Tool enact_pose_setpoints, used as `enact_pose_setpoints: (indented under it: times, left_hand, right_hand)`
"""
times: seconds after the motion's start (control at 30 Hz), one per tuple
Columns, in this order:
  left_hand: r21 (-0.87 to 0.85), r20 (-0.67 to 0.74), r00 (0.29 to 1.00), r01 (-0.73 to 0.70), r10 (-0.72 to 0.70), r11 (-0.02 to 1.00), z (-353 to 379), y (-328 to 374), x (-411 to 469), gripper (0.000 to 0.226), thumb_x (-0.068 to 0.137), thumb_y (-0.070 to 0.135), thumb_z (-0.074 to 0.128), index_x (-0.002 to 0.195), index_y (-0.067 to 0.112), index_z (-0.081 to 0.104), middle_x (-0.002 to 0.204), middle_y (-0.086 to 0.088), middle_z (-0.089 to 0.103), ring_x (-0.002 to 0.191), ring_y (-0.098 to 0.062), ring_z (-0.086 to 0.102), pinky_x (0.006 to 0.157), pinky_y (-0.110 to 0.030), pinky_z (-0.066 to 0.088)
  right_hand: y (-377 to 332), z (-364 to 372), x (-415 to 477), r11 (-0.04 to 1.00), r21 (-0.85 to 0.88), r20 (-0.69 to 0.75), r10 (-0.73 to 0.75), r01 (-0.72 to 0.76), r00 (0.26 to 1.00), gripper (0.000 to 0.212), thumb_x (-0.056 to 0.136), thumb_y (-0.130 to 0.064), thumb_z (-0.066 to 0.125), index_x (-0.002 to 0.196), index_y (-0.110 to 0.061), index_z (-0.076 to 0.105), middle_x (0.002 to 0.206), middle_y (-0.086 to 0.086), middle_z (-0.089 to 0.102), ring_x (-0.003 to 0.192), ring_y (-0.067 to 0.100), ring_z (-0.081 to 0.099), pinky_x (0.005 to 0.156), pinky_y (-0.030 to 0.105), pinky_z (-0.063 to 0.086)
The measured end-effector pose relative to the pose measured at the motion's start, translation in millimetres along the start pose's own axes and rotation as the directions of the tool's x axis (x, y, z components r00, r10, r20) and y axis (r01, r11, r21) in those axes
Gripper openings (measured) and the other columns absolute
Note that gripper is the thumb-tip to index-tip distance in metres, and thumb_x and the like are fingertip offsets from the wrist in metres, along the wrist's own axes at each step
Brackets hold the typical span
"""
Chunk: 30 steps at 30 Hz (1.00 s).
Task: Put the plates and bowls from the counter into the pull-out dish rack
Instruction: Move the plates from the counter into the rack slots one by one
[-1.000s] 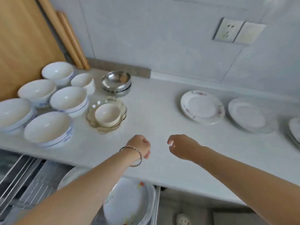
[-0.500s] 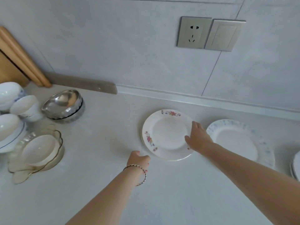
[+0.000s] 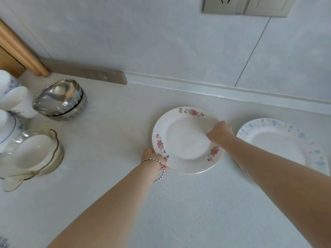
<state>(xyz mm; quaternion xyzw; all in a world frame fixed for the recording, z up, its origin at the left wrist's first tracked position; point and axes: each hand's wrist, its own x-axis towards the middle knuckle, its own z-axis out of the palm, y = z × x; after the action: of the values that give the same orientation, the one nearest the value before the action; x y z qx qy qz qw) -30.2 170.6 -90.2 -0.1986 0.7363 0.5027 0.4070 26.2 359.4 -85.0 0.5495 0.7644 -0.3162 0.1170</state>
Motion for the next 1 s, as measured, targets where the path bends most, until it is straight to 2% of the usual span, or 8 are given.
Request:
enact_pose_setpoints:
  times: [0.2, 0.3, 0.43, 0.5, 0.67, 0.77, 0.9, 1.0]
  left_hand:
    - [-0.040, -0.029, 1.000, -0.011, 0.010, 0.999, -70.3, -23.2, -37.0, 0.036, 0.084, -0.020, 0.051, 0.114, -0.002, 0.052, 0.122, -0.024, 0.058, 0.093, -0.032, 0.056, 0.085, -0.045, 0.053]
    - [-0.032, -0.081, 0.996, -0.034, 0.032, 0.999, -129.3, -41.2, -59.9, 0.033, 0.082, -0.020, 0.054, 0.105, 0.004, 0.051, 0.122, -0.023, 0.058, 0.095, -0.033, 0.057, 0.080, -0.043, 0.054]
    - [-0.034, -0.119, 0.993, 0.003, -0.008, 0.999, -222.7, -80.6, -84.6, 0.035, 0.080, -0.022, 0.054, 0.075, 0.011, 0.046, 0.110, -0.020, 0.056, 0.094, -0.036, 0.055, 0.077, -0.046, 0.053]
    - [-0.030, -0.135, 0.991, 0.022, -0.026, 0.999, -271.9, -103.7, -90.0, 0.036, 0.080, -0.023, 0.055, 0.072, 0.011, 0.045, 0.111, -0.022, 0.056, 0.095, -0.037, 0.054, 0.079, -0.052, 0.052]
    - [0.123, -0.130, 0.991, 0.043, -0.027, 0.991, -402.6, -151.2, -84.6, 0.032, 0.080, -0.020, 0.057, 0.095, 0.007, 0.046, 0.120, -0.019, 0.056, 0.115, -0.041, 0.055, 0.083, -0.051, 0.054]
    - [0.223, -0.130, 0.991, 0.043, -0.014, 0.974, -474.4, -175.9, -77.9, 0.033, 0.078, -0.017, 0.060, 0.094, 0.009, 0.048, 0.122, -0.016, 0.055, 0.115, -0.038, 0.056, 0.084, -0.050, 0.056]
    - [0.319, -0.137, 0.988, 0.115, -0.075, 0.941, -546.1, -203.3, -67.9, 0.043, 0.080, -0.014, 0.061, 0.119, 0.001, 0.051, 0.128, -0.017, 0.056, 0.114, -0.037, 0.059, 0.078, -0.041, 0.059]
    - [0.338, -0.124, 0.986, 0.148, -0.112, 0.929, -584.4, -215.6, -54.7, 0.042, 0.079, -0.017, 0.061, 0.117, 0.000, 0.051, 0.128, -0.020, 0.057, 0.113, -0.038, 0.060, 0.081, -0.045, 0.058]
  right_hand:
    - [-7.9, 5.6, -77.7, 0.988, 0.056, 0.032, -0.145, 0.143, 0.989, 0.057, 0.083, -0.023, 0.065, 0.126, 0.003, 0.039, 0.121, 0.019, 0.056, 0.107, 0.035, 0.060, 0.075, 0.032, 0.047]
    - [-20.6, 22.1, -136.3, 0.978, 0.101, 0.118, -0.192, 0.181, 0.974, 0.058, 0.084, -0.024, 0.066, 0.124, 0.004, 0.034, 0.109, 0.019, 0.059, 0.082, 0.028, 0.061, 0.058, 0.028, 0.043]
    - [-42.2, 70.8, -217.4, 0.962, 0.058, 0.227, -0.272, 0.266, 0.935, 0.058, 0.087, -0.027, 0.063, 0.123, 0.005, 0.031, 0.118, 0.022, 0.058, 0.097, 0.033, 0.060, 0.070, 0.032, 0.045]
    - [-54.1, 101.9, -257.6, 0.951, 0.018, 0.264, -0.303, 0.310, 0.916, 0.058, 0.086, -0.029, 0.063, 0.125, 0.003, 0.033, 0.119, 0.019, 0.058, 0.103, 0.033, 0.061, 0.075, 0.034, 0.048]
    - [-79.7, 193.5, -354.5, 0.933, -0.024, 0.312, -0.335, 0.360, 0.889, 0.056, 0.086, -0.032, 0.062, 0.127, -0.002, 0.037, 0.123, 0.012, 0.058, 0.109, 0.030, 0.058, 0.077, 0.031, 0.047]
    - [-98.3, 247.6, -403.1, 0.932, -0.008, 0.311, -0.343, 0.363, 0.887, 0.059, 0.088, -0.033, 0.061, 0.131, -0.002, 0.033, 0.127, 0.013, 0.054, 0.113, 0.031, 0.056, 0.075, 0.028, 0.041]
    - [-115.1, 308.4, -450.3, 0.922, -0.015, 0.307, -0.364, 0.387, 0.879, 0.058, 0.089, -0.033, 0.059, 0.131, -0.003, 0.034, 0.127, 0.013, 0.055, 0.114, 0.031, 0.056, 0.076, 0.028, 0.040]
    - [-121.5, 348.2, -469.9, 0.924, -0.020, 0.343, -0.352, 0.381, 0.871, 0.056, 0.090, -0.032, 0.058, 0.132, -0.004, 0.034, 0.129, 0.012, 0.055, 0.116, 0.029, 0.055, 0.080, 0.027, 0.041]
